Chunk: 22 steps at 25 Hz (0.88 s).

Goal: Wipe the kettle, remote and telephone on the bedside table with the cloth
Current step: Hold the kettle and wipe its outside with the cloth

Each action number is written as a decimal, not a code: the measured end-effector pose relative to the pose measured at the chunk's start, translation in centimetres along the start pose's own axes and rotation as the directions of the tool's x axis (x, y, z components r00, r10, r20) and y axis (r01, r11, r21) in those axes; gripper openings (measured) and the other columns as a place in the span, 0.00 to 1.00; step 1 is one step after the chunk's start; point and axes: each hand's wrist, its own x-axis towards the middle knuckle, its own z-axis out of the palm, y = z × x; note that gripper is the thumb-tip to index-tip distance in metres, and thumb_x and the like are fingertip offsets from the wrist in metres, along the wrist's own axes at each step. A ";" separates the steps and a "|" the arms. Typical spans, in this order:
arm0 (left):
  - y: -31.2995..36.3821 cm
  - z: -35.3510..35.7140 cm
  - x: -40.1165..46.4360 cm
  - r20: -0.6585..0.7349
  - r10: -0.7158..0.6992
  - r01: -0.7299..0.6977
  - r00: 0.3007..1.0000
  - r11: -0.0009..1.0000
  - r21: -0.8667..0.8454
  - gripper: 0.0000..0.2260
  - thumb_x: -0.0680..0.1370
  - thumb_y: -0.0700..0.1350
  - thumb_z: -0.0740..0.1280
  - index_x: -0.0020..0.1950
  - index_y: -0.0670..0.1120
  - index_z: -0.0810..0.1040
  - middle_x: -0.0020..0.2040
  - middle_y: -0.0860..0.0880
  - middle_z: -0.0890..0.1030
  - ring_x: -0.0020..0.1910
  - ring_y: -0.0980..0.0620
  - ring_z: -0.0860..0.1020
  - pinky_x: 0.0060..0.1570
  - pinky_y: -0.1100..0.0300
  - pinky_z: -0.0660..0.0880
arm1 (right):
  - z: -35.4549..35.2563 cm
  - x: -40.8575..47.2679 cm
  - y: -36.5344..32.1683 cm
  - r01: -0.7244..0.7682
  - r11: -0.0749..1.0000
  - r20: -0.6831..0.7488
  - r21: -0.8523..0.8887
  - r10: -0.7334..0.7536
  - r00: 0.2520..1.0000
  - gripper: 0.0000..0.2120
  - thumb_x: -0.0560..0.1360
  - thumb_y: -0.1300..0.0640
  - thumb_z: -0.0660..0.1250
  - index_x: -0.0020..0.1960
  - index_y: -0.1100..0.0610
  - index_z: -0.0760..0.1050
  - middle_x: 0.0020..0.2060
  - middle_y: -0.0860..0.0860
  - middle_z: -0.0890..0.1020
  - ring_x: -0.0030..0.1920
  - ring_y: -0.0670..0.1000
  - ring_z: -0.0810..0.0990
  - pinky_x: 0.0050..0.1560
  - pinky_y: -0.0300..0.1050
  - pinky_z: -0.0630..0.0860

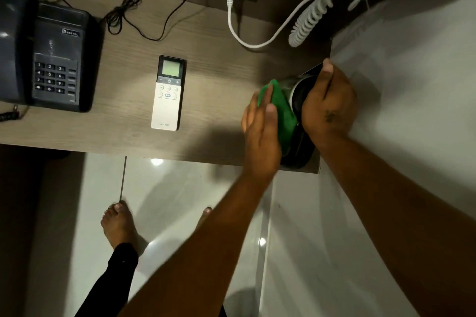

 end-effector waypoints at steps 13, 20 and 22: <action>2.0 -0.2 6.4 0.022 -0.019 0.015 1.000 0.986 0.168 0.27 0.83 0.61 0.50 0.77 0.51 0.70 0.75 0.47 0.74 0.75 0.48 0.70 0.76 0.44 0.65 | 0.1 -0.1 0.2 -0.026 1.000 -0.054 0.007 0.026 0.998 0.19 0.81 0.50 0.52 0.61 0.58 0.75 0.57 0.56 0.82 0.57 0.53 0.79 0.54 0.36 0.67; 0.3 -0.3 -1.9 -0.038 -0.031 0.032 0.999 0.999 0.022 0.37 0.74 0.49 0.71 0.81 0.50 0.59 0.78 0.47 0.68 0.78 0.46 0.66 0.75 0.45 0.68 | -0.2 -0.2 0.2 -0.006 1.000 -0.057 -0.015 0.005 0.998 0.19 0.81 0.51 0.51 0.61 0.58 0.75 0.57 0.58 0.82 0.57 0.56 0.79 0.53 0.39 0.69; 1.7 -1.1 -0.8 -0.112 -0.169 0.163 0.979 0.985 -0.062 0.28 0.77 0.41 0.69 0.76 0.49 0.66 0.65 0.48 0.77 0.65 0.46 0.77 0.66 0.49 0.76 | -0.3 -0.3 -0.4 -0.045 0.998 -0.008 -0.043 0.045 0.999 0.19 0.82 0.51 0.51 0.64 0.59 0.74 0.60 0.58 0.80 0.60 0.57 0.77 0.58 0.42 0.70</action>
